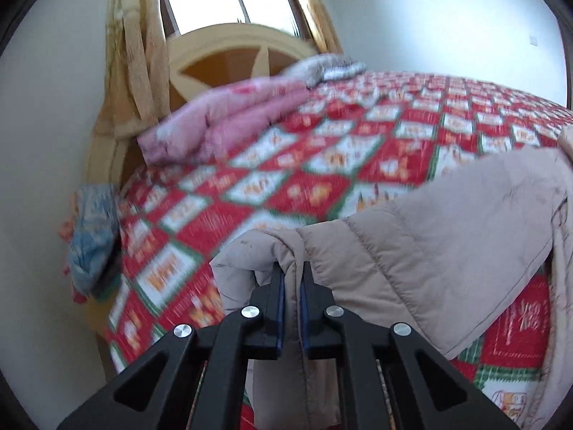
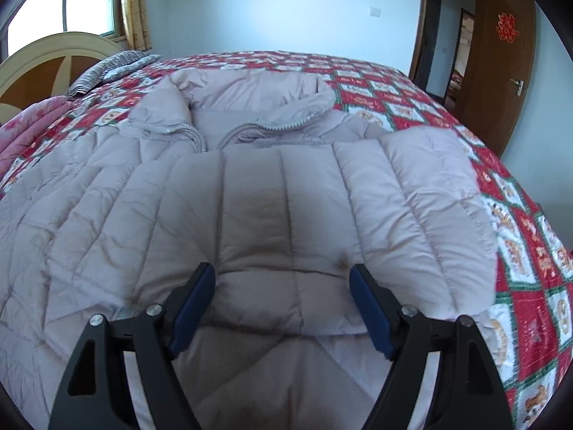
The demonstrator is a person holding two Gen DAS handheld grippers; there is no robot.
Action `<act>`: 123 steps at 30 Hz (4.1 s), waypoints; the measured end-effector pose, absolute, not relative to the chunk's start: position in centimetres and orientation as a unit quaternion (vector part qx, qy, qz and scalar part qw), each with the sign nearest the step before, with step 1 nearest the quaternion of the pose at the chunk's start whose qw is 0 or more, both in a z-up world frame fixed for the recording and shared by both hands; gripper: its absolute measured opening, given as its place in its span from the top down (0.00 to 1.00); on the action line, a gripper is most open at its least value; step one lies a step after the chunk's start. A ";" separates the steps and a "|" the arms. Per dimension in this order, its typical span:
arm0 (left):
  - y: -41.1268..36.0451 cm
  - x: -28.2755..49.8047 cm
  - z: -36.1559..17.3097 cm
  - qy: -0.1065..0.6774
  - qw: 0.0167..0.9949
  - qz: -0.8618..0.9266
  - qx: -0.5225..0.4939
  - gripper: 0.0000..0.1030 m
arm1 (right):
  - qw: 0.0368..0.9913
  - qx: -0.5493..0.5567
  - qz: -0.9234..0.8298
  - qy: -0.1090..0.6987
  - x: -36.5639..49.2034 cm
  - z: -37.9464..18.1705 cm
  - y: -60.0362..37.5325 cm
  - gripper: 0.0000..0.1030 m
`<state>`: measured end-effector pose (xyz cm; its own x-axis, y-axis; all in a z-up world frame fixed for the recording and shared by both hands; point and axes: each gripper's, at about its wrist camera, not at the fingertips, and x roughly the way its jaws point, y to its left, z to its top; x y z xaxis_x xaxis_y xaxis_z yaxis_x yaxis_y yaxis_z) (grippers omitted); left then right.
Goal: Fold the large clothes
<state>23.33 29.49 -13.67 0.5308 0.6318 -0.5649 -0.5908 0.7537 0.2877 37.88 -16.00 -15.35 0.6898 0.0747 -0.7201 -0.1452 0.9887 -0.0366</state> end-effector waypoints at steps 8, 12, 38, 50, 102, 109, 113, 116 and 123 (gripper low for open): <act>25.2 25.5 -8.6 0.282 0.894 0.335 0.096 0.94 | 0.920 -0.074 0.041 0.382 35.5 -13.9 -18.2 0.22; 20.5 27.5 -5.0 0.248 0.916 0.292 0.115 0.94 | 0.923 -0.061 0.018 0.380 34.8 -13.9 -20.2 0.22; -10.0 38.6 -9.2 0.243 0.944 0.042 0.218 0.92 | 0.928 0.015 0.003 0.373 32.7 -16.5 -24.9 0.21; -8.4 36.2 -10.0 0.182 0.944 0.076 0.265 0.05 | 0.926 0.009 0.007 0.377 32.9 -16.7 -25.0 0.18; 3.9 45.2 -15.9 0.347 0.924 0.119 0.108 0.05 | 0.905 0.057 0.146 0.396 39.2 -13.6 -14.6 0.44; 4.4 46.0 -17.6 0.372 0.919 0.098 0.082 0.01 | 0.900 0.070 0.144 0.405 39.1 -15.8 -15.4 0.46; 4.4 46.0 -17.8 0.376 0.919 0.094 0.076 0.01 | 0.900 0.064 0.139 0.408 39.0 -16.0 -14.9 0.46; 4.6 46.0 -17.9 0.379 0.918 0.091 0.072 0.01 | 0.901 0.057 0.133 0.409 38.9 -16.2 -14.6 0.46; 4.6 46.5 -18.2 0.383 0.917 0.089 0.071 0.01 | 0.905 0.045 0.118 0.407 38.8 -16.4 -14.3 0.47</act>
